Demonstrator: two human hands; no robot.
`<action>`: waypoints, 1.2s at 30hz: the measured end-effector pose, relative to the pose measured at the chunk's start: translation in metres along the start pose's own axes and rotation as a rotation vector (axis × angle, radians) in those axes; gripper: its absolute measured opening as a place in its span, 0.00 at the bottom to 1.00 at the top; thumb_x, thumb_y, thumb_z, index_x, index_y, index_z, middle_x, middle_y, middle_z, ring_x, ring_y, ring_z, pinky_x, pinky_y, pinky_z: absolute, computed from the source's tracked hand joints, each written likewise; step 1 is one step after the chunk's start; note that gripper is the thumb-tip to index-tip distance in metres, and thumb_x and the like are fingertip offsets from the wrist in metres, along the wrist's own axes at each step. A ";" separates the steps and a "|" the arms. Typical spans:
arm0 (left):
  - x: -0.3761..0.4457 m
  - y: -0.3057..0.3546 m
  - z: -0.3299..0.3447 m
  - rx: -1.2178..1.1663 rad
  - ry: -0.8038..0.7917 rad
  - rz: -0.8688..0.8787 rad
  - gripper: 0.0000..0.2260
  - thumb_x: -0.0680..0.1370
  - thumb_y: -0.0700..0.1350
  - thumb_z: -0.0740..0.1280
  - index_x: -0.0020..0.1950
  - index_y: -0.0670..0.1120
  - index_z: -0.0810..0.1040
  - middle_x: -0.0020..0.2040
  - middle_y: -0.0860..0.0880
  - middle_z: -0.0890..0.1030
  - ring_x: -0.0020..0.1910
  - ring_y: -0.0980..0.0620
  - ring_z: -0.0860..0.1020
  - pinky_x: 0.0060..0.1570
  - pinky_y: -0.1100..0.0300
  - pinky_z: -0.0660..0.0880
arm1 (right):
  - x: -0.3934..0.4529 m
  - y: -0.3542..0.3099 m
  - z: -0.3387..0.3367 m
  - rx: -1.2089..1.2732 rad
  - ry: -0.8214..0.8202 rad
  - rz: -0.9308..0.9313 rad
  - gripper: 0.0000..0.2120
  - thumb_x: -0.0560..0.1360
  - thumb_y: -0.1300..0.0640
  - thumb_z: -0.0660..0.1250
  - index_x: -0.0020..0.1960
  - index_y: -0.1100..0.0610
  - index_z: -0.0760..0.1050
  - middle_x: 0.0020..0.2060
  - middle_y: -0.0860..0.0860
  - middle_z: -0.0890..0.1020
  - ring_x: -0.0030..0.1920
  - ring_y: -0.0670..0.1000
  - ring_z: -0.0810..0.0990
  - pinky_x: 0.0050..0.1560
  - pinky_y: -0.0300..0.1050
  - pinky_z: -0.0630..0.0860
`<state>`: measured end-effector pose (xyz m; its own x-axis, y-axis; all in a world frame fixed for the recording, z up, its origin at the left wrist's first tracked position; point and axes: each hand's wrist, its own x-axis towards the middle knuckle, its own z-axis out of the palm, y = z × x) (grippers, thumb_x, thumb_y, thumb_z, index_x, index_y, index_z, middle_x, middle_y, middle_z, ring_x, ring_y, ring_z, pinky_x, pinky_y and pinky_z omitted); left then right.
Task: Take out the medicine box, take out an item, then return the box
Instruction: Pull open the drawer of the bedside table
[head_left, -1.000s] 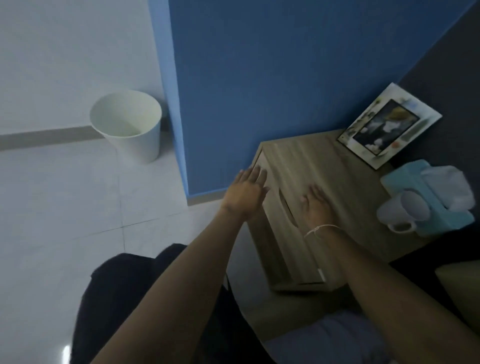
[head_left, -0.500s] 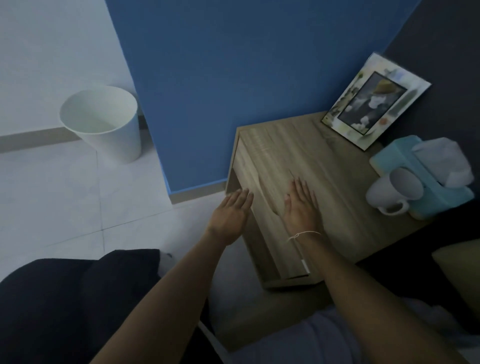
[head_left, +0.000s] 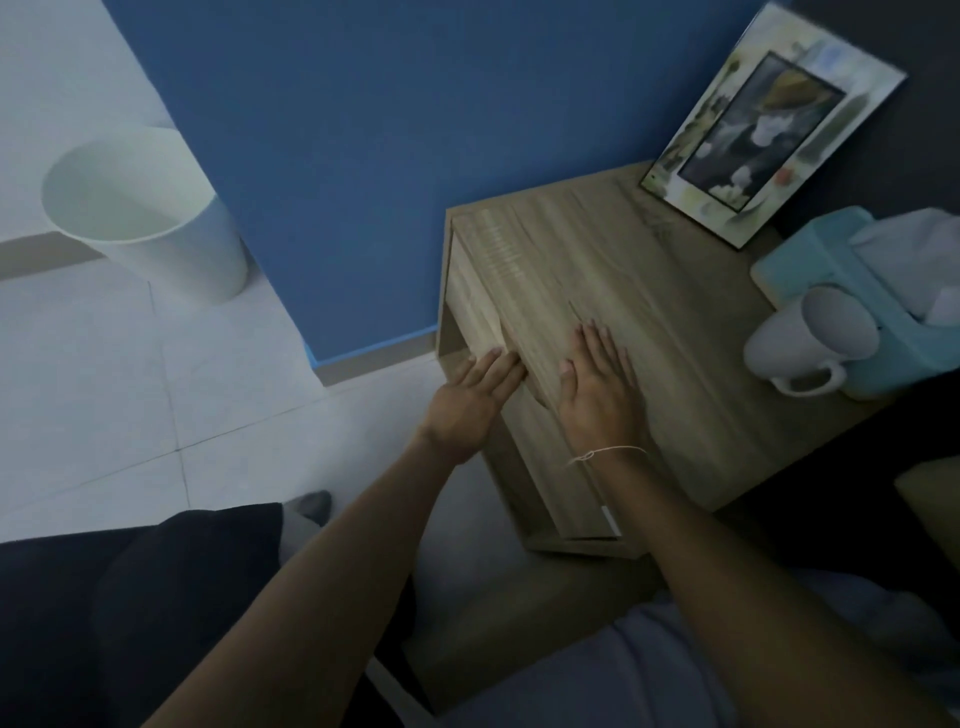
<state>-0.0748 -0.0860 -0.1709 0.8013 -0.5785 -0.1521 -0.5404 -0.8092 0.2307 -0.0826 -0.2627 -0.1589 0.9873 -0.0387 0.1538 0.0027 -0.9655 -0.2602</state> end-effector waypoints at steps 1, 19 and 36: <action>-0.002 0.000 0.001 -0.004 0.010 -0.007 0.30 0.77 0.36 0.52 0.78 0.47 0.44 0.80 0.47 0.46 0.78 0.47 0.44 0.76 0.52 0.42 | 0.000 0.000 0.000 0.007 0.001 0.004 0.25 0.80 0.51 0.47 0.75 0.59 0.60 0.74 0.56 0.64 0.76 0.54 0.59 0.76 0.54 0.54; -0.061 -0.023 -0.013 -0.045 0.125 -0.124 0.23 0.79 0.42 0.56 0.75 0.45 0.59 0.77 0.45 0.60 0.77 0.46 0.54 0.75 0.50 0.52 | -0.001 -0.001 -0.006 0.001 -0.038 -0.002 0.26 0.80 0.50 0.45 0.75 0.59 0.59 0.74 0.56 0.64 0.76 0.54 0.59 0.76 0.53 0.54; -0.028 -0.054 -0.026 -0.057 0.124 -0.404 0.27 0.83 0.48 0.50 0.77 0.42 0.41 0.79 0.45 0.40 0.77 0.48 0.40 0.74 0.54 0.42 | -0.001 -0.001 -0.008 0.002 -0.036 -0.006 0.24 0.80 0.52 0.48 0.74 0.59 0.60 0.74 0.56 0.64 0.76 0.53 0.58 0.76 0.54 0.55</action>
<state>-0.0610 -0.0235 -0.1546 0.9724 -0.1968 -0.1253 -0.1646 -0.9593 0.2295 -0.0853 -0.2634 -0.1512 0.9923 -0.0232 0.1214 0.0094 -0.9653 -0.2610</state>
